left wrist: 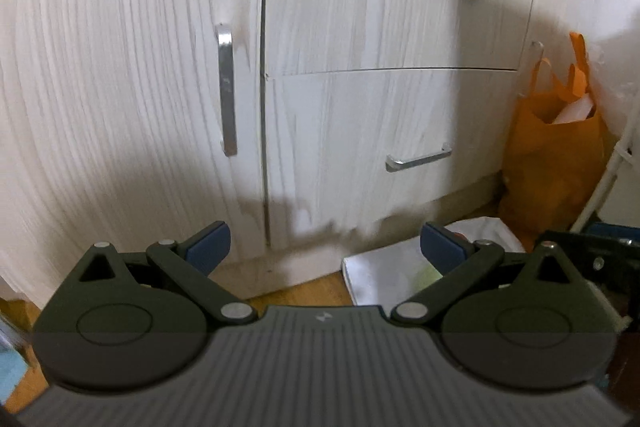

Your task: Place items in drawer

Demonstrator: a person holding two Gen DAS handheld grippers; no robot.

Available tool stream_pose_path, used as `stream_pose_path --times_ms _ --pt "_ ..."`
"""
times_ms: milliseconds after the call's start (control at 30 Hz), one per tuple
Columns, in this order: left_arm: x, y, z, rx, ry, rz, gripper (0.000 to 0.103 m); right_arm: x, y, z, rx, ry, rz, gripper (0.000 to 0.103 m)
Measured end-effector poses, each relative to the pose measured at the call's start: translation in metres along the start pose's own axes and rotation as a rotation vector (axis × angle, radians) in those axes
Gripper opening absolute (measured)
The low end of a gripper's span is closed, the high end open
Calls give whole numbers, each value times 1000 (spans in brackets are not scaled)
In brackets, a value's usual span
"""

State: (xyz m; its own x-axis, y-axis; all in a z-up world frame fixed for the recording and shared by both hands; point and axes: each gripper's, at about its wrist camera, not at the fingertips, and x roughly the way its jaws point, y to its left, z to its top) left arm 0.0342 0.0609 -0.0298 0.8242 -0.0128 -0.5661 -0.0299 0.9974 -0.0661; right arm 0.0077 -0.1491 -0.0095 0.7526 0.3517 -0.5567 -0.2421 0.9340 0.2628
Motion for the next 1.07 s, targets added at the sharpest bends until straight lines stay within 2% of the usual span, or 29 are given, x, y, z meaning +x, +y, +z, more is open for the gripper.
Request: stream_pose_path --times_ms 133,200,333,367,600,967,1067 --pt "3 2 0 -11 17 -15 103 2 8 -1 -28 -6 -21 87" --pt "5 0 -1 7 28 7 103 2 13 -2 -42 -9 -33 87" --pt "10 -14 -8 118 28 132 103 6 15 -5 -43 -8 -54 87" --pt "11 -17 -9 140 30 143 103 6 15 -5 -37 -8 -53 87" --pt "6 -22 -14 157 24 88 103 3 11 -8 -12 0 -61 87" --pt "4 -21 -19 161 30 71 103 -2 14 -7 -24 -7 -56 88" --pt "2 -17 -20 138 37 66 103 -6 20 -6 -49 -3 -83 88"
